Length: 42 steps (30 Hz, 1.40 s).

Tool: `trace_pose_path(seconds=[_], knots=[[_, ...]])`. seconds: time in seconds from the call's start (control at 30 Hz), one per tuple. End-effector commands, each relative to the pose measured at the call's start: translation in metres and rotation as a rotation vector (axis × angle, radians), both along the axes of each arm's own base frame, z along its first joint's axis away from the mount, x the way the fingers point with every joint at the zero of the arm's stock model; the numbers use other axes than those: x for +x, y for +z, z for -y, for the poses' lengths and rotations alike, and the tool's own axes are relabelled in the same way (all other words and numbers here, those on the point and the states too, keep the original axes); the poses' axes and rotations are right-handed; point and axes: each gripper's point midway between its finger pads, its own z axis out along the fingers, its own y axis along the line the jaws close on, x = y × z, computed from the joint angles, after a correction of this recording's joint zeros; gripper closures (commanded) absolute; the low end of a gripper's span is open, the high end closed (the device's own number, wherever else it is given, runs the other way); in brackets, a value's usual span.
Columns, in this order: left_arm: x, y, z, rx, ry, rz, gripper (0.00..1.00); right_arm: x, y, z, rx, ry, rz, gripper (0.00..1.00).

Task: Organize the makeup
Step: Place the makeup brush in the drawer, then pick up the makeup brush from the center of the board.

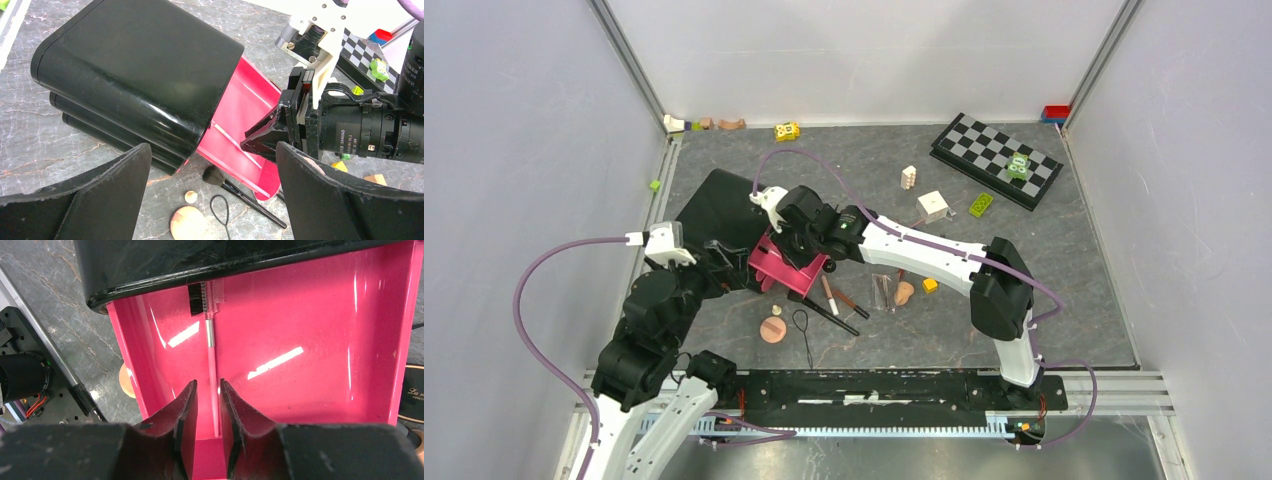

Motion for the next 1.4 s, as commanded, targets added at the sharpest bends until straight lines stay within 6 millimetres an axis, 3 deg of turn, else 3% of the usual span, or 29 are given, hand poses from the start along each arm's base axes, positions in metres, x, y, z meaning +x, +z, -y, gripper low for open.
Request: trace_pose_path(seconds=[0.0,0.2,0.37,0.43,0.6,0.8,1.03,1.23,1.37], knots=[[0.004,0.003,0.000,-0.031,0.020,0.005,0.00,0.004,0.027,-0.003,0.058,-0.005,0.045,0.71],[0.004,0.002,0.001,-0.030,0.016,0.001,0.00,0.012,0.061,0.021,0.075,-0.094,0.124,0.71],[0.005,0.002,0.001,-0.030,0.015,0.000,0.00,0.010,0.081,0.066,0.124,-0.231,0.188,0.71],[0.005,0.002,0.002,-0.029,0.015,-0.002,0.00,0.010,0.080,0.091,0.132,-0.311,0.210,0.71],[0.006,0.002,0.003,-0.029,0.009,-0.003,0.00,-0.001,0.059,0.146,0.134,-0.410,0.264,0.69],[0.006,0.001,0.004,-0.027,0.002,-0.009,0.00,-0.022,0.004,0.184,0.069,-0.411,0.230,0.66],[0.007,0.000,0.005,-0.027,-0.001,-0.013,0.00,-0.045,-0.039,0.175,0.057,-0.330,0.107,0.67],[0.007,-0.001,0.006,-0.026,-0.005,-0.017,0.00,-0.066,-0.054,0.143,0.196,-0.217,0.017,0.68],[0.008,-0.002,0.007,-0.023,-0.008,-0.023,0.00,-0.081,-0.070,0.125,0.200,-0.139,-0.005,0.68]])
